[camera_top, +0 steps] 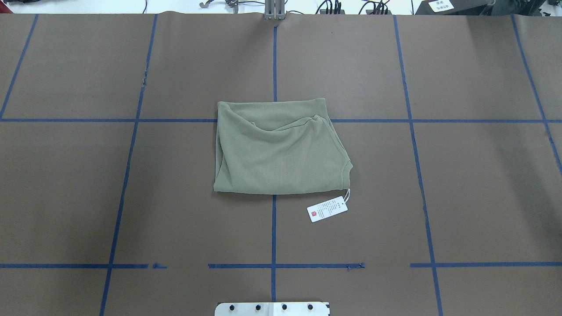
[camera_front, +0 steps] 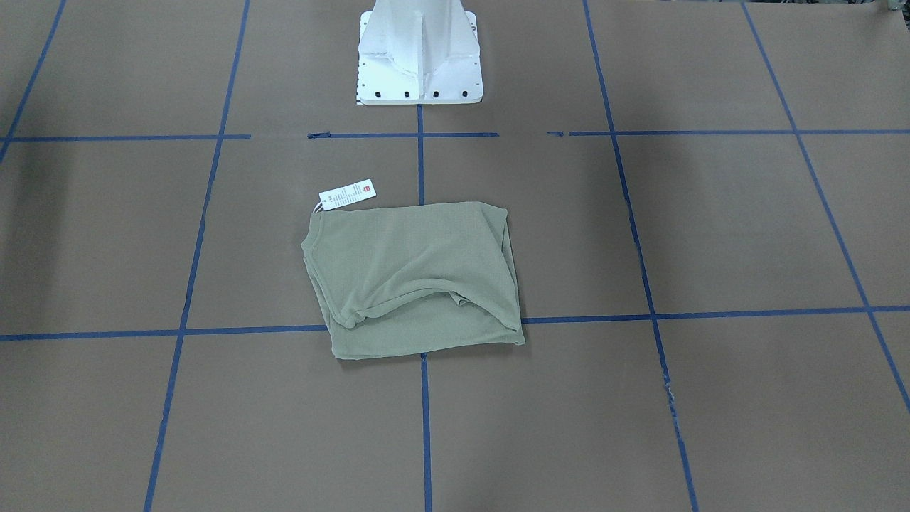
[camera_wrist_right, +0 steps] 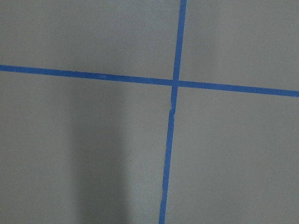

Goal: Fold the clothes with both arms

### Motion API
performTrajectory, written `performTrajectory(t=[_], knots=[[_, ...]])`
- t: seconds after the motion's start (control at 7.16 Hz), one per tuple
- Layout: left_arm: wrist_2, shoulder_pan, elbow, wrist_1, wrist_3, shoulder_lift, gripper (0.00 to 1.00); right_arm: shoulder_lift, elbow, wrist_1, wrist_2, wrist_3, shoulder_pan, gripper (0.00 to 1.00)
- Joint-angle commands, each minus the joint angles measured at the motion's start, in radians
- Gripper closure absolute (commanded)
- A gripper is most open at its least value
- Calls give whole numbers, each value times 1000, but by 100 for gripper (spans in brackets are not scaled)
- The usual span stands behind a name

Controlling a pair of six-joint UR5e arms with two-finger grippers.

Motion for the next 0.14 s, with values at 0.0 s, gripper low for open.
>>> performTrajectory(t=[0.0], knots=[[0, 1, 3, 0, -1, -6, 0, -2, 1, 0, 0, 1, 0, 0]])
